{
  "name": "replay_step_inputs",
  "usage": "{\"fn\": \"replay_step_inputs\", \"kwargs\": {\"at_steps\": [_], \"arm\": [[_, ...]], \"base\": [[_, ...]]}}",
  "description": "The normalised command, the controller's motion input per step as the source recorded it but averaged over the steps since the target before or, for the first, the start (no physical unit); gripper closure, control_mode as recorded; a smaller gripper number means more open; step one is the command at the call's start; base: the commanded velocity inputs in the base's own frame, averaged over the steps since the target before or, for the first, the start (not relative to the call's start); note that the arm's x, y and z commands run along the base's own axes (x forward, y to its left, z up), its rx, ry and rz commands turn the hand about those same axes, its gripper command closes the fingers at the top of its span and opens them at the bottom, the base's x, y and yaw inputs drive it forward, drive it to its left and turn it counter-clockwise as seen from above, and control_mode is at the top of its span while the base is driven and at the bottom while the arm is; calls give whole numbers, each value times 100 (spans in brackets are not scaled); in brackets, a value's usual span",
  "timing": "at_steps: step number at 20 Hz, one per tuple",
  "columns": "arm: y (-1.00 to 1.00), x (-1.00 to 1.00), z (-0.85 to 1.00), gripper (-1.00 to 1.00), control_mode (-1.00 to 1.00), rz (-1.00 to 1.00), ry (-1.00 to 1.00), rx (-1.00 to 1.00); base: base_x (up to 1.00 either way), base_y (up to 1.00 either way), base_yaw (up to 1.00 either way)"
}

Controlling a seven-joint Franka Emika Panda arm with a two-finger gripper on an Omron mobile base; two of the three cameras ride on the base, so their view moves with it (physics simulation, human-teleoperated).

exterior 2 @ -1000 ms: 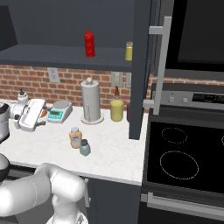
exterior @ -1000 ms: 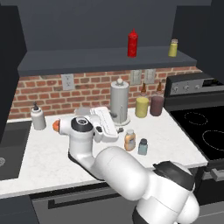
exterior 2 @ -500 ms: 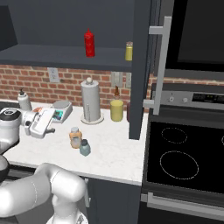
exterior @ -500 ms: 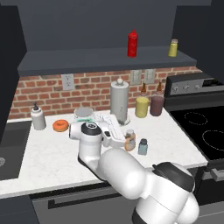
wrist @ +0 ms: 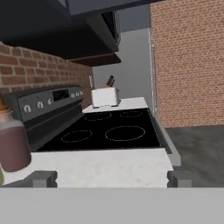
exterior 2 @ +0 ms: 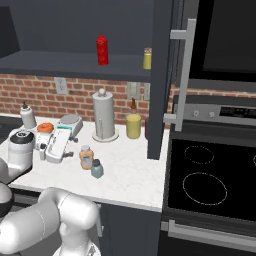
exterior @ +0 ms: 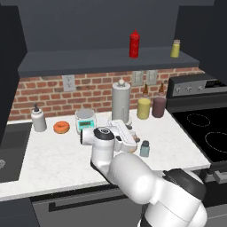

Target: Put the shaker and condiment bottle from the counter next to their counterparts in the cabinet.

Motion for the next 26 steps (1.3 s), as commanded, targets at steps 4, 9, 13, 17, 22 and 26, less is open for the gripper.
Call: {"fn": "replay_step_inputs", "kwargs": {"at_steps": [4, 9, 13, 17, 22, 26], "arm": [[-4, 6, 0, -100, -100, 5, 0, 11], [0, 10, 0, -100, -100, 7, 0, 13], [1, 12, 0, -100, -100, 4, 2, 4], [0, 8, 0, -100, -100, 1, 3, 1], [0, 16, -15, -100, -100, 5, 3, 0], [7, 18, -15, -100, -100, 2, 5, 0]], "base": [[0, 0, 0], [0, 0, 0], [0, 0, 0], [0, 0, 0], [0, 0, 0], [0, 0, 0]]}}
